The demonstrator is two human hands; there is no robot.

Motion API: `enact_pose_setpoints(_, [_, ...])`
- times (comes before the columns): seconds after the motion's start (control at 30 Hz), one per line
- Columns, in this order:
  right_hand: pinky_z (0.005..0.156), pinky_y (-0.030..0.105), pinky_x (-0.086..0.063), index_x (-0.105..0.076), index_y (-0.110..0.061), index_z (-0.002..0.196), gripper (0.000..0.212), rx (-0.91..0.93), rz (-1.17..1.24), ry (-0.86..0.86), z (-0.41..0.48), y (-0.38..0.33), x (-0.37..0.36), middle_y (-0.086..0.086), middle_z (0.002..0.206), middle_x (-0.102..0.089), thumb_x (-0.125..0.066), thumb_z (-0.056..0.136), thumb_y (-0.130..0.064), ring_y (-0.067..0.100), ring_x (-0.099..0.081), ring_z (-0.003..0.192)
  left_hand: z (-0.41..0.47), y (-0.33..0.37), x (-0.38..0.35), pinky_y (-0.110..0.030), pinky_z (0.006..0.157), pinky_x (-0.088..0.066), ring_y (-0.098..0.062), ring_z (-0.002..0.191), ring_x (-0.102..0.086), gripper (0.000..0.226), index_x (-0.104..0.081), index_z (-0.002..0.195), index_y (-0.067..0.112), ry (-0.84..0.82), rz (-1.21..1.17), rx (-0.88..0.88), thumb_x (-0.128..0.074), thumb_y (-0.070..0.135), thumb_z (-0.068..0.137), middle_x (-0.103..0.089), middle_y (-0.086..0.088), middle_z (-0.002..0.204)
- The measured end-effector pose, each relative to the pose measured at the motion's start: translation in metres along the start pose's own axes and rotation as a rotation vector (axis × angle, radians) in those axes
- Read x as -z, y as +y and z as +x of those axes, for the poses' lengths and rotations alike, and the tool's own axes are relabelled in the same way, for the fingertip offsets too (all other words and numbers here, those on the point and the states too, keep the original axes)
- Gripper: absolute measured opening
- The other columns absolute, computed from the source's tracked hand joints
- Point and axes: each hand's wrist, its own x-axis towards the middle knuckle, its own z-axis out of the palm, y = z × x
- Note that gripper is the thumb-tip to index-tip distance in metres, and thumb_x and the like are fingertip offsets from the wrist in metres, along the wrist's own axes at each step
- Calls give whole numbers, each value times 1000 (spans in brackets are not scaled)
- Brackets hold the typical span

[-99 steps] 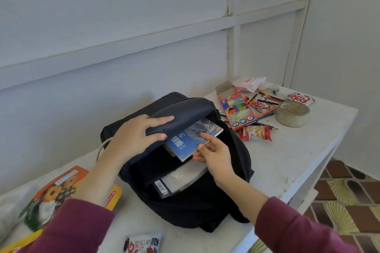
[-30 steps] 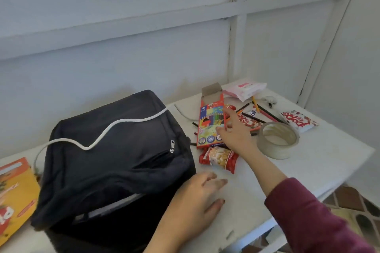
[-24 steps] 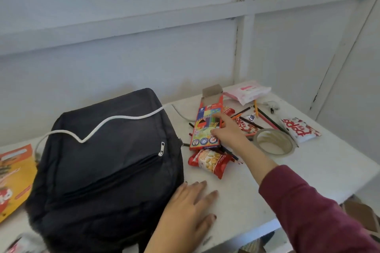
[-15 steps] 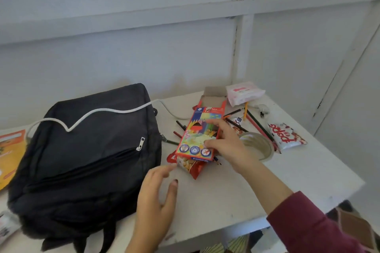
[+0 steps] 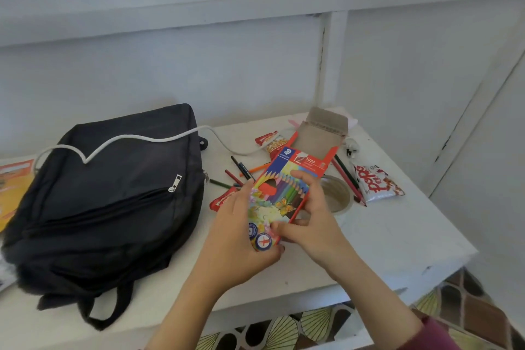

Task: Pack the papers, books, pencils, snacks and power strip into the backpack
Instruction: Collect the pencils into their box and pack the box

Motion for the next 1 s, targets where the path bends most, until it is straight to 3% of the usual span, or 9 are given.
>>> enact_pose_setpoints(0.27, [82, 30, -53, -48, -40, 107, 52, 199, -133, 494, 14, -7, 56, 3, 113, -54, -56, 84, 6, 16, -61, 101, -13, -14, 16, -9, 87, -37, 1, 113, -41, 99, -17, 136, 46, -92, -66, 79, -67, 40, 51, -33, 31, 121])
enact_pose_setpoints(0.4, [81, 37, -50, -51, -38, 108, 44, 102, -340, 656, 8, -11, 93, 3, 109, -54, -58, 82, -3, 8, -58, 86, -18, -31, 29, -30, 89, -50, -10, 116, -46, 103, -19, 136, 50, -254, -143, 151, -72, 29, 50, -33, 23, 123])
enact_pose_setpoints(0.53, [57, 31, -55, -62, -27, 88, 33, -155, -346, 404, -2, -21, 109, 17, 99, -62, -54, 83, 5, 19, -57, 73, -18, -34, 39, -18, 87, -48, 6, 119, -38, 99, -26, 129, 59, -441, -259, 222, -75, 13, 55, -32, 23, 125])
enact_pose_setpoints(0.6, [53, 30, -54, -63, -22, 88, 31, -241, -389, 299, -9, -29, 115, 19, 93, -63, -55, 82, 8, 23, -58, 69, -19, -33, 45, -4, 100, -26, 28, 114, -22, 97, -28, 127, 60, -518, -234, 210, -74, 10, 59, -35, 27, 127])
enact_pose_setpoints(0.7, [52, 30, -53, -66, -18, 91, 28, -322, -459, 153, -20, -36, 127, 13, 98, -61, -59, 81, 7, 27, -61, 76, -24, -33, 52, -10, 108, 4, 32, 114, -21, 93, -34, 128, 58, -624, -204, 223, -75, 12, 58, -37, 33, 130])
enact_pose_setpoints(0.77, [55, 30, -54, -68, -16, 89, 26, -386, -503, 36, -27, -40, 134, 16, 100, -60, -59, 81, 7, 29, -62, 80, -19, -57, 40, -15, 109, 10, 22, 127, -15, 85, -38, 126, 60, -658, -137, 240, -75, 28, 57, -31, 40, 131])
enact_pose_setpoints(0.87, [57, 29, -55, -69, -16, 90, 25, -487, -582, -137, -33, -40, 137, 21, 104, -60, -58, 82, 6, 27, -64, 79, -51, -136, 23, -43, 113, 16, -17, 143, 4, 53, -31, 106, 81, -752, -107, 243, -65, 58, 72, -23, 41, 120])
enact_pose_setpoints(0.93, [62, 32, -57, -69, -19, 92, 27, -517, -669, -172, -32, -33, 135, 14, 105, -61, -59, 81, 4, 25, -64, 83, -54, -182, 7, -47, 113, 12, -21, 143, 6, 57, -25, 104, 84, -824, -123, 238, -64, 62, 70, -20, 45, 120])
enact_pose_setpoints(1.0, [76, 42, -56, -69, -29, 86, 33, -464, -747, -101, -28, -23, 131, 14, 105, -62, -61, 77, 2, 29, -62, 89, -42, -124, 26, -41, 114, 7, -14, 143, 2, 75, -22, 118, 77, -889, -49, 139, -68, 52, 64, -11, 48, 130])
